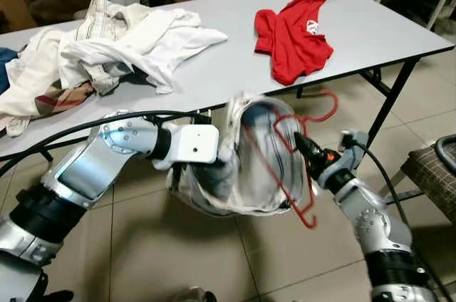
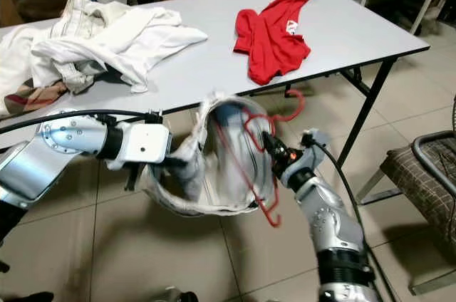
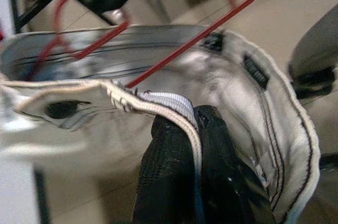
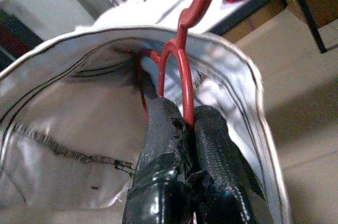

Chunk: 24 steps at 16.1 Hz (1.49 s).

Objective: Hang hanger

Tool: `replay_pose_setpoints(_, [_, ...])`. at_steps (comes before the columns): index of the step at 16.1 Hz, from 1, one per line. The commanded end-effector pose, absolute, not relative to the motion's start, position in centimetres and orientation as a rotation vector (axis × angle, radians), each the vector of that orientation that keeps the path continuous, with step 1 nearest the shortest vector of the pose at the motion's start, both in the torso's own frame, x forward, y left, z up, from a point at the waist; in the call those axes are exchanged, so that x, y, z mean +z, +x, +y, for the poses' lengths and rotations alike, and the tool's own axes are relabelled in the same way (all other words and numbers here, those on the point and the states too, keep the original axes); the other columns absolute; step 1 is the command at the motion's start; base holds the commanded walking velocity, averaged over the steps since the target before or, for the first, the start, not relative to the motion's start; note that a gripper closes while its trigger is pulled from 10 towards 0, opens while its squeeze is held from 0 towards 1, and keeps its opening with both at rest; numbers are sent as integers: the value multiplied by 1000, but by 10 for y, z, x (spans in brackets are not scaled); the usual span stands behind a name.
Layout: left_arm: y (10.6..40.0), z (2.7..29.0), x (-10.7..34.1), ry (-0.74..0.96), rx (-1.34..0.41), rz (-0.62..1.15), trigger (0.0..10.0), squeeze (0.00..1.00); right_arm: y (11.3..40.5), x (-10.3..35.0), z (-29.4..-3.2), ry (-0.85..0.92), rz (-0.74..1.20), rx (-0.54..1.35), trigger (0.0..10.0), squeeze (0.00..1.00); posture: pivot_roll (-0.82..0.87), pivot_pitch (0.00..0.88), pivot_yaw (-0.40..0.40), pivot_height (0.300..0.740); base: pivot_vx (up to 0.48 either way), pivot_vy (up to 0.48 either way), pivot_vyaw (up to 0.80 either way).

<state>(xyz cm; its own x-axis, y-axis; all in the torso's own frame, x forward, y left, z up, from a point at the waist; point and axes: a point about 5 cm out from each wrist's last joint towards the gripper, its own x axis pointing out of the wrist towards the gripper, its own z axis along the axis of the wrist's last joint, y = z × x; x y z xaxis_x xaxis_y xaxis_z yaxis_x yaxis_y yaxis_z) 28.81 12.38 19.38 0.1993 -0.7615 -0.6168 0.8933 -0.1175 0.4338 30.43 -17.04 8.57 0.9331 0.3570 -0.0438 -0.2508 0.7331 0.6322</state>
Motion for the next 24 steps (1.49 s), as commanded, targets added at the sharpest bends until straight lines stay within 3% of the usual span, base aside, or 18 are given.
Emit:
replay_pose_setpoints(1, [278,114,196,875,-1530,143,0,0,319,125,-169,781,-26,333,10000,0,-99,0,98,740,0,0,0])
replay_pose_setpoints(4, [268,109,201,792,-1633,146,0,0,326,132,-164,885,-64,294,10000,0,-87,0,95,740,0,0,0])
replay_pose_setpoints(7, [268,103,206,747,-1659,117,0,0,336,140,-155,1075,-64,280,10000,0,-79,0,93,740,0,0,0])
replay_pose_setpoints(9, [270,95,210,704,-1656,61,0,0,339,147,-144,1111,-65,318,10000,0,-78,0,93,740,0,0,0])
replay_pose_setpoints(12, [264,84,221,610,-1703,8,0,0,341,150,-137,1116,-66,321,10000,0,-77,0,91,740,0,0,0])
replay_pose_setpoints(16, [248,57,256,273,-1823,-172,0,0,344,139,-130,862,-57,280,10000,0,-77,0,91,740,0,0,0])
replay_pose_setpoints(18, [244,49,256,206,-1840,-181,0,0,345,141,-129,840,-87,271,10000,0,-76,0,92,740,0,0,0])
replay_pose_setpoints(22, [252,39,271,24,-1735,-255,0,0,343,144,-124,778,-134,293,10000,0,-79,0,97,740,0,0,0])
replay_pose_setpoints(23, [265,37,269,35,-1621,-245,0,0,342,151,-124,916,-184,331,10000,0,-77,0,101,740,0,0,0])
replay_pose_setpoints(24, [279,36,267,29,-1493,-259,0,0,336,154,-117,924,-195,442,10000,0,-81,0,105,740,0,0,0])
